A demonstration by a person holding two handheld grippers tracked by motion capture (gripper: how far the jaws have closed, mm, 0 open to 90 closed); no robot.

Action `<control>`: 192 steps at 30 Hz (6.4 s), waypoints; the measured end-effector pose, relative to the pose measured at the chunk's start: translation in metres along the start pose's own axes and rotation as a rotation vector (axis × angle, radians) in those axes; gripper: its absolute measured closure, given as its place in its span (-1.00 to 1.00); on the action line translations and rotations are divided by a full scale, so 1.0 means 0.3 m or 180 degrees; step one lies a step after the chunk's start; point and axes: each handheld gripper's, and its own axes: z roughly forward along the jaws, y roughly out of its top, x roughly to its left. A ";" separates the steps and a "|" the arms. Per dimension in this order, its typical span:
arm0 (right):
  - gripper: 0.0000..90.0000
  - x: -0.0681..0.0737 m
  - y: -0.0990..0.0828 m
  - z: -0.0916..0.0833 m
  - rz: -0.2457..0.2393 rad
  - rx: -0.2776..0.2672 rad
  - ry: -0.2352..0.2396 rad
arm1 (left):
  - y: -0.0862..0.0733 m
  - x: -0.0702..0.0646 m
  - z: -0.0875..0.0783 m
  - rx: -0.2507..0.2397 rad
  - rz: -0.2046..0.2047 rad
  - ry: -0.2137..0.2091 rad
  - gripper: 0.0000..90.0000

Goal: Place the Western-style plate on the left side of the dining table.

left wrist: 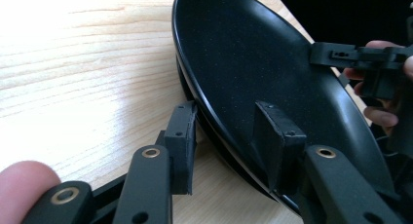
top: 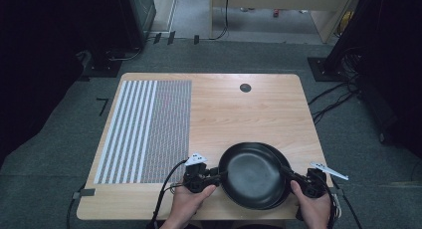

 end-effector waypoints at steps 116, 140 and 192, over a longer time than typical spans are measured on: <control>0.88 0.756 0.138 0.612 0.0494 0.0052 0.1046 | 0.198 0.587 -0.684 -0.0565 -0.0815 0.0549 0.66; 0.85 0.777 0.138 0.945 0.0723 0.0314 0.0842 | 0.225 0.856 -0.612 -0.0541 -0.1196 0.0795 0.68; -0.09 0.856 0.165 0.957 -0.0787 0.0248 0.0263 | 0.245 0.855 -0.583 -0.0603 -0.0824 0.1489 -0.54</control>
